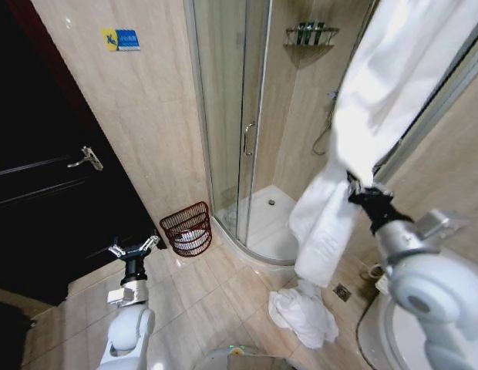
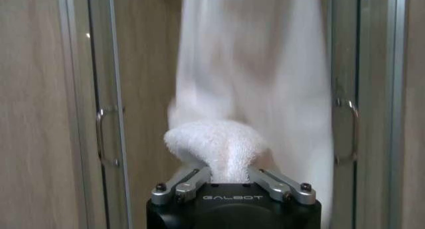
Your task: Discard the used towel into the hamper.
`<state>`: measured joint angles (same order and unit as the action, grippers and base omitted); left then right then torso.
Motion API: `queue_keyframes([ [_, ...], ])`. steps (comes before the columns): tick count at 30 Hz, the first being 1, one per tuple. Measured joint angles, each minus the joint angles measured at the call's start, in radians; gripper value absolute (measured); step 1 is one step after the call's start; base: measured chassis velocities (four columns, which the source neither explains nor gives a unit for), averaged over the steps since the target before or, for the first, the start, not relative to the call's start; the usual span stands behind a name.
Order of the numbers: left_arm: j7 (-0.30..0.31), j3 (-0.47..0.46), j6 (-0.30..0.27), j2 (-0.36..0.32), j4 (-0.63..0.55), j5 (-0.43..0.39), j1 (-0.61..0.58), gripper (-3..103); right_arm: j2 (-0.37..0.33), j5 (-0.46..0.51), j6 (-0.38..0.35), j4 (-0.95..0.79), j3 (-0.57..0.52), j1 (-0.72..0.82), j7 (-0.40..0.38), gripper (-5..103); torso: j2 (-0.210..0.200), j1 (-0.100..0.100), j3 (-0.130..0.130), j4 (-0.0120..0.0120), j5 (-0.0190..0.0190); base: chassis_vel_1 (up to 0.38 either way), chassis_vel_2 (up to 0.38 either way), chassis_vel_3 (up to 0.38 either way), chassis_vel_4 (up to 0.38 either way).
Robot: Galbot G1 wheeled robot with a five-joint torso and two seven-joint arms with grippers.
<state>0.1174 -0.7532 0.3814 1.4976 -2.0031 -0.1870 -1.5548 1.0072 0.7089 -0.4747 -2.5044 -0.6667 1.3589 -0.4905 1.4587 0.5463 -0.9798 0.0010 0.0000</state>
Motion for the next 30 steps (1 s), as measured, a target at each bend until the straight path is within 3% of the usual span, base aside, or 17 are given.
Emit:
queue_keyframes([
  [4, 0.0, 0.003, 0.001, -0.001, 0.003, 0.0, 0.007, 100, 0.038, -0.093, 0.026, 0.0, 0.041, 0.047, 0.017, 8, 0.0, 0.0, 0.0, 0.0001, -0.0001, 0.0, 0.0, 0.0, 0.0],
  [12, -0.001, 0.005, 0.002, -0.002, 0.009, 0.0, 0.014, 100, 0.006, -0.129, 0.032, 0.003, 0.035, 0.031, 0.022, 8, 0.0, 0.0, 0.0, 0.0003, 0.0001, 0.0, 0.0, 0.0, 0.0],
  [24, -0.001, 0.005, 0.011, -0.001, 0.015, 0.004, 0.008, 100, -0.008, -0.123, 0.04, 0.003, 0.021, 0.008, 0.02, 8, 0.0, 0.0, 0.0, 0.0002, 0.0001, 0.0, 0.0, 0.0, 0.0],
  [28, -0.001, 0.005, 0.01, 0.001, 0.014, 0.004, 0.01, 100, -0.024, -0.099, 0.04, 0.003, 0.011, -0.019, 0.016, 8, 0.0, 0.0, 0.0, 0.0001, 0.0001, 0.0, 0.0, 0.0, 0.0],
  [30, -0.004, 0.008, 0.004, 0.007, 0.013, 0.007, 0.017, 100, -0.056, -0.025, 0.027, 0.003, -0.01, -0.07, 0.0, 8, 0.0, 0.0, 0.0, 0.0001, 0.0001, 0.0, 0.0, 0.0, 0.0],
])
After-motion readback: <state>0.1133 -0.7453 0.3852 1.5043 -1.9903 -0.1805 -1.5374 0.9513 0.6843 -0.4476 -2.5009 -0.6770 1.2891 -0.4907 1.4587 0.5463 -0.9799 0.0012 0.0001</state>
